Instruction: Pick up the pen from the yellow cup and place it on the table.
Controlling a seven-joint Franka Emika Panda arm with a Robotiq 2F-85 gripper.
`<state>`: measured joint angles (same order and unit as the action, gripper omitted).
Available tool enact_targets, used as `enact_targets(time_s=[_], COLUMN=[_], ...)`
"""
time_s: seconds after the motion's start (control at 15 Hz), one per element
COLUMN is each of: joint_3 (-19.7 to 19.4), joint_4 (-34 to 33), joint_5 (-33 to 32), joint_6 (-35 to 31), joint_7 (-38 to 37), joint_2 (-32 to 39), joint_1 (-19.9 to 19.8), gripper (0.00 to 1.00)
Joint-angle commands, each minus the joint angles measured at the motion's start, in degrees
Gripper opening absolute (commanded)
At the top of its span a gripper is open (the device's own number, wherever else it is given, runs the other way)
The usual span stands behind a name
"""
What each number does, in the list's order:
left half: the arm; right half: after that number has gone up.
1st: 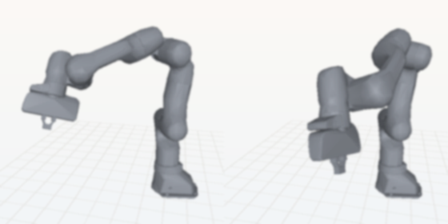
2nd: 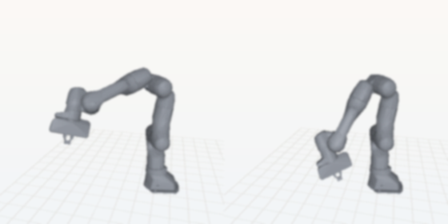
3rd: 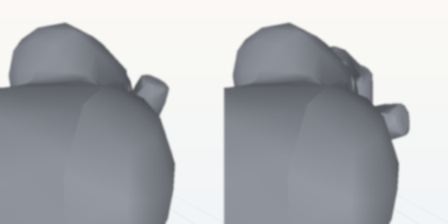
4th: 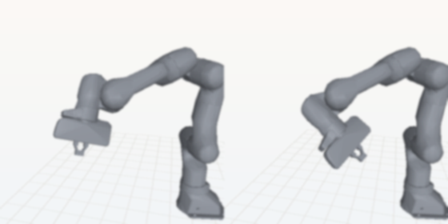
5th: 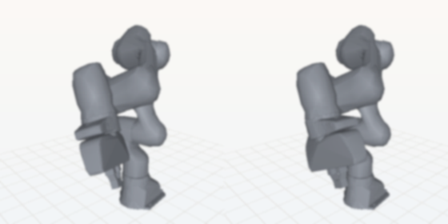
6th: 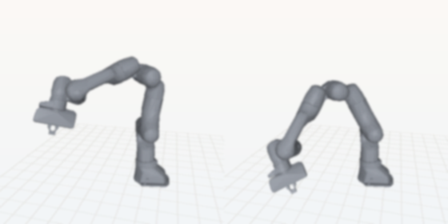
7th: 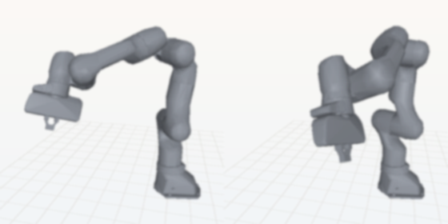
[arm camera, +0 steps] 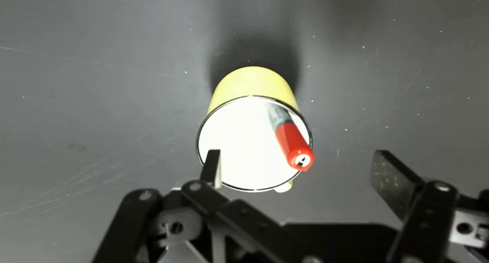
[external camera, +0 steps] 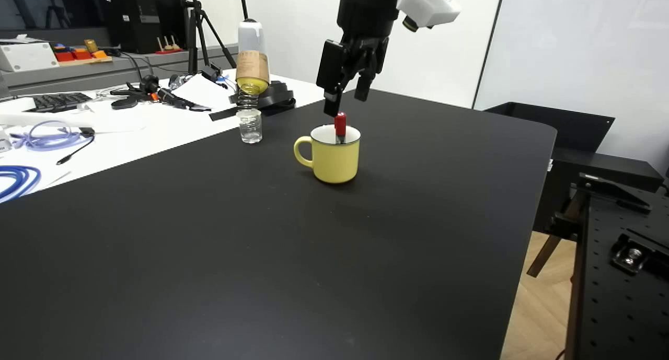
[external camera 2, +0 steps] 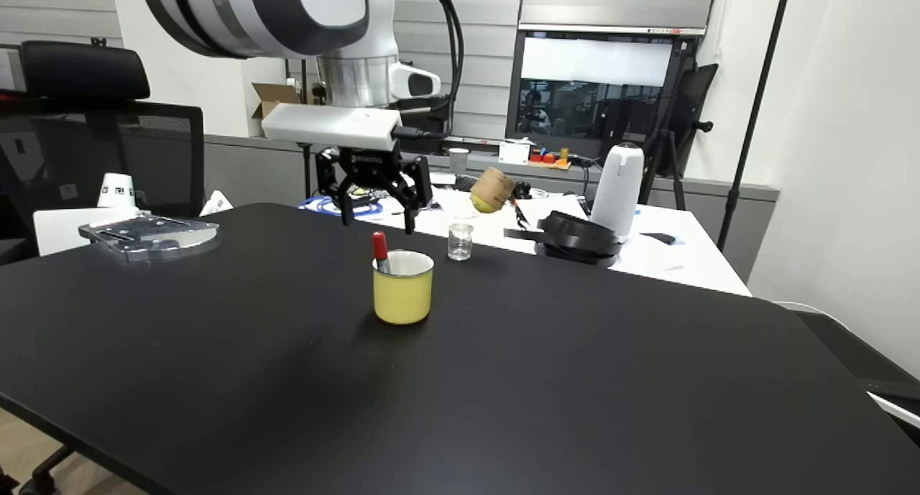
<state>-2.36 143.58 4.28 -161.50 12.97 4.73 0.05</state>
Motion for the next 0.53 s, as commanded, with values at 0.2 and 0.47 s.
enact_targets(time_s=[0.2, 0.47], joint_3=[0.1, -0.1], joint_4=[-1.4, -2.2], joint_5=[-2.5, -3.6], joint_6=[0.9, 0.7], joint_7=[-2.5, -2.6], joint_2=[1.7, 3.4], joint_1=[-1.3, -1.9], gripper=[0.74, 0.45])
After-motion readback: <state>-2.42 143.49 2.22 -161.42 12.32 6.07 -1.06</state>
